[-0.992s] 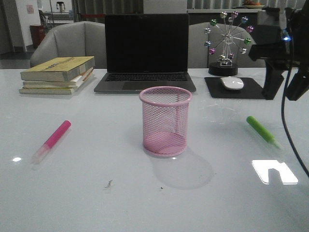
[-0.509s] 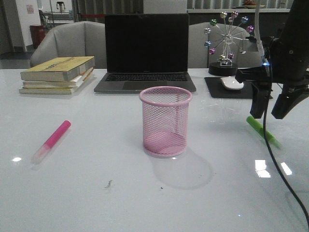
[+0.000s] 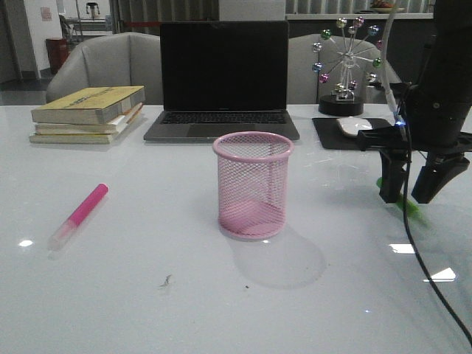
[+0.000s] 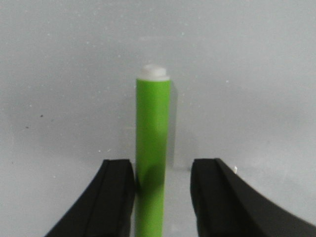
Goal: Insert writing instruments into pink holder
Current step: 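Lower the right gripper over the lime-green marker and close on it, then lift the green marker upright with the right gripper toward the pink holder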
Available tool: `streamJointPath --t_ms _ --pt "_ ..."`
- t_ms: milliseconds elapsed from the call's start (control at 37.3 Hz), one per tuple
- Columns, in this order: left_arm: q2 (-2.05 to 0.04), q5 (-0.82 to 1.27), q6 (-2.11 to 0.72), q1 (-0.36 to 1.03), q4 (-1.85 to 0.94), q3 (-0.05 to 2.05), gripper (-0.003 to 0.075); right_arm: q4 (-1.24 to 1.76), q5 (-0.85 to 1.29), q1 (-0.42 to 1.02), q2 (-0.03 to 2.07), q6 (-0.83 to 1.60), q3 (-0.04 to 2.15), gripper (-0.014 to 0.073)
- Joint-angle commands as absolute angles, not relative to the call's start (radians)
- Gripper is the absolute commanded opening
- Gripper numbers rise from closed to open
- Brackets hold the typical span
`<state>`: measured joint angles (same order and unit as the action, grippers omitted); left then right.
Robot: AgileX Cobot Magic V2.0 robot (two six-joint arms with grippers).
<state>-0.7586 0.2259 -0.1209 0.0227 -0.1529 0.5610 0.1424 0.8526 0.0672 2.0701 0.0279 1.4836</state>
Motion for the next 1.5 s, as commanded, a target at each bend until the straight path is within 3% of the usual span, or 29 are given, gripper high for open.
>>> streamJointPath --t_ms 0,348,617,1019,1474 --pt "-0.756 0.149 -0.113 0.021 -0.165 0.596 0.0384 0.144 0.831 0.066 2.025 0.037 1.514 0.0404" --pt "-0.756 0.149 -0.113 0.021 -0.165 0.596 0.0384 0.144 0.853 0.066 2.072 0.037 1.514 0.0384" --pt "-0.756 0.149 -0.113 0.021 -0.165 0.596 0.0384 0.140 0.838 0.066 2.076 0.037 1.513 0.0044" --pt "-0.756 0.149 -0.113 0.021 -0.165 0.596 0.0384 0.140 0.780 0.073 1.943 0.037 1.513 0.0058" --pt "-0.756 0.149 -0.113 0.021 -0.165 0.596 0.0384 0.070 0.479 0.220 1.622 0.037 1.509 0.0058"
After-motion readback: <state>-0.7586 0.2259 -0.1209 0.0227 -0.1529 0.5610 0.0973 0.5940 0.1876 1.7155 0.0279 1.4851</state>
